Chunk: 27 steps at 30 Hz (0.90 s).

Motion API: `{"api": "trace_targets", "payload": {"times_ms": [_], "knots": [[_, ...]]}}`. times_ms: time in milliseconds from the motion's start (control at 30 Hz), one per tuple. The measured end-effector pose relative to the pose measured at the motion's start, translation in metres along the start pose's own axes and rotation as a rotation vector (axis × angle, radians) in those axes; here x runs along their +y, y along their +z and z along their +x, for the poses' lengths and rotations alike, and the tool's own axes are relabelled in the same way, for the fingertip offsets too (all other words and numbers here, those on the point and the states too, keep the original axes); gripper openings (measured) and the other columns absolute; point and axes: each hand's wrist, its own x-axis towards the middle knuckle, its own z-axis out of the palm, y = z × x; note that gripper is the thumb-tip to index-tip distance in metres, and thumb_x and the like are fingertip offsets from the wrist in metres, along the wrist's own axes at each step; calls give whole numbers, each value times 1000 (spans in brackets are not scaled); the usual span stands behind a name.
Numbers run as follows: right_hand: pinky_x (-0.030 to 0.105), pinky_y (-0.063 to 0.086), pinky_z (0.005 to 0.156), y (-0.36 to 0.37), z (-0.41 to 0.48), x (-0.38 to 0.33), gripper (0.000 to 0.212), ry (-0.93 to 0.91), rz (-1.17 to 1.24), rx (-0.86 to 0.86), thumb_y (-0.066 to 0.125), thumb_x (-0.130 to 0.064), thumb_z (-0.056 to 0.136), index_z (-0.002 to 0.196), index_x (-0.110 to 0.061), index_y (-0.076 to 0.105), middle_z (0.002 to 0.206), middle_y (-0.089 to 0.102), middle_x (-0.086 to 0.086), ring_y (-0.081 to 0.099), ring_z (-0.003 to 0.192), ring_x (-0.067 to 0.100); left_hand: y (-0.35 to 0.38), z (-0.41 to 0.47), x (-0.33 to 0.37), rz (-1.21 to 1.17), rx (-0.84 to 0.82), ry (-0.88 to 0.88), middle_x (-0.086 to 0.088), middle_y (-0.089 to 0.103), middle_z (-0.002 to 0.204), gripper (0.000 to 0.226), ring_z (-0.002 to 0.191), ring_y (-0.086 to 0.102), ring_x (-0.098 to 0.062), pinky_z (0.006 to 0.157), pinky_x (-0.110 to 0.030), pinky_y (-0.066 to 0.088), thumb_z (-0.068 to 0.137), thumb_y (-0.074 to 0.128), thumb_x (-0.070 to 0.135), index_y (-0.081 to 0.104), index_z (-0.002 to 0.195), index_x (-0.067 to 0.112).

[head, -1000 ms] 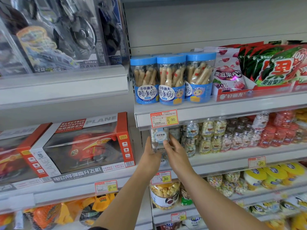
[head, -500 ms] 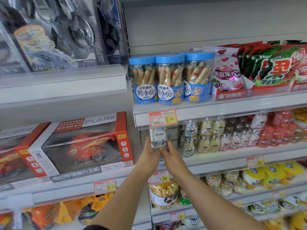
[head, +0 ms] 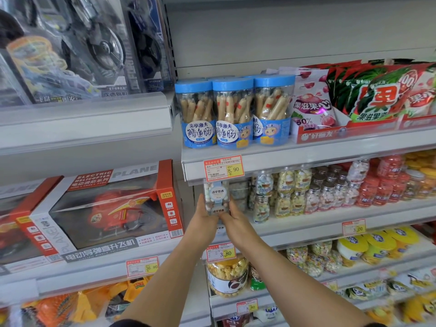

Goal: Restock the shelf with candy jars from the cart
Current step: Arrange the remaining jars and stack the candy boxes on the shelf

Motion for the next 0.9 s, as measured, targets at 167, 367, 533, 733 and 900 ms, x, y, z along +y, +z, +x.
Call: {"api": "trace_targets", "payload": {"times_ms": [167,367,533,733,900], "knots": [[3,34,80,-3,-4,-3,52,1,7,-25,39,-13,105,141,-48,25,133,42,-20,40,118,-2,-1,-3,0,8,-16,17,16,64,121,68,111,58,-1,102,-35,47,91,47,-3,37,144,39],[26,31,106,-9,-3,-2,59,37,4,-20,40,-17,105,153,-41,18,138,38,-22,36,130,4,3,-2,3,40,-49,16,15,61,125,69,117,57,-10,105,-39,45,91,47,2,33,144,44],[35,31,115,-10,1,2,60,38,-16,-27,39,-19,104,154,-44,17,143,38,-20,34,136,7,2,-1,4,29,-74,32,18,58,128,65,115,54,-1,100,-30,41,94,49,4,32,140,47],[35,21,116,-22,-3,2,58,83,-62,-73,35,-30,106,157,-40,9,153,26,-19,23,140,3,-5,-2,0,90,-84,12,17,53,139,79,96,58,-1,84,-28,46,91,49,6,19,151,48],[35,30,117,-40,-44,21,46,56,-113,113,39,-26,106,151,-32,34,152,39,-15,37,138,7,-17,-51,-6,71,11,53,20,29,151,68,140,28,-2,107,-23,27,101,39,2,17,157,33]]}}
